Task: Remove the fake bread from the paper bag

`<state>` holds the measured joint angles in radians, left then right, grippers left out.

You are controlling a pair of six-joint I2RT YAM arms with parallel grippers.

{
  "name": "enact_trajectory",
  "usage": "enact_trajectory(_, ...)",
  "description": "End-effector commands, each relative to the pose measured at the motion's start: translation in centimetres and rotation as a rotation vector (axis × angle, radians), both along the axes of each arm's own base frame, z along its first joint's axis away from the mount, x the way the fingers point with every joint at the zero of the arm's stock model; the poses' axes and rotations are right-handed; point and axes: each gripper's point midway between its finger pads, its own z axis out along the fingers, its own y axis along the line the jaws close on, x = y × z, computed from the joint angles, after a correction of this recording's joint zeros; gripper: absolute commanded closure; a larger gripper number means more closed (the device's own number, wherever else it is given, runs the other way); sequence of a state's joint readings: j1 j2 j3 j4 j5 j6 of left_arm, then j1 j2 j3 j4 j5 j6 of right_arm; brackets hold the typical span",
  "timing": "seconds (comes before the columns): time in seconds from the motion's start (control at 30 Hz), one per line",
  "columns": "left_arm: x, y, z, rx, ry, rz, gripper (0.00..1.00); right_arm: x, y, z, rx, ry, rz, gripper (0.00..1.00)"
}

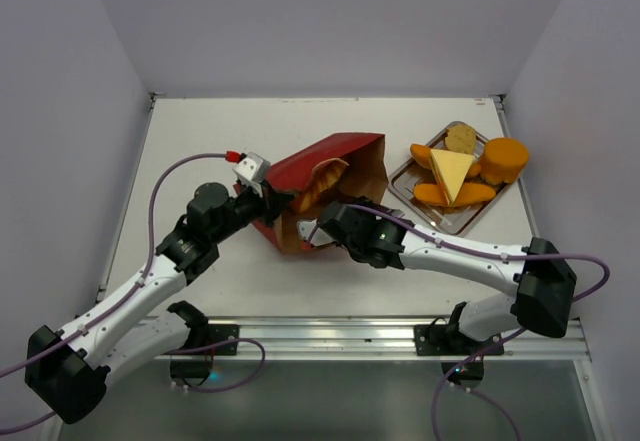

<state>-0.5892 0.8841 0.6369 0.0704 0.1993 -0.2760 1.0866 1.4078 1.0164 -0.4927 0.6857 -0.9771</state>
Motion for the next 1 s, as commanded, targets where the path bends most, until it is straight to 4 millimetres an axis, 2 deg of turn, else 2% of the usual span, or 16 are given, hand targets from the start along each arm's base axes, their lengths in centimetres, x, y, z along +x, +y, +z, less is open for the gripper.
enact_trajectory(0.0, 0.4, 0.0, 3.4, -0.08, -0.036, 0.023, 1.0, 0.2, 1.7, -0.2, -0.123, 0.005, 0.177, 0.64)
enact_trajectory(0.33, 0.0, 0.1, 2.9, -0.07, -0.03, 0.015, 1.0, 0.0, 1.6, -1.2, -0.157, 0.034, 0.186, 0.59)
enact_trajectory(0.53, -0.2, 0.4, 2.6, -0.061, -0.031, 0.016, 1.0, -0.1, 1.3, -1.7, -0.184, 0.055, 0.185, 0.53)
enact_trajectory(0.63, -0.4, 0.3, 2.6, -0.061, -0.033, 0.006, 1.0, 0.2, 1.7, -1.4, -0.174, 0.035, 0.184, 0.52)
enact_trajectory(0.97, -1.5, 0.3, 2.4, -0.067, -0.034, -0.027, 1.0, 0.9, 2.5, -2.1, -0.189, 0.02, 0.173, 0.51)
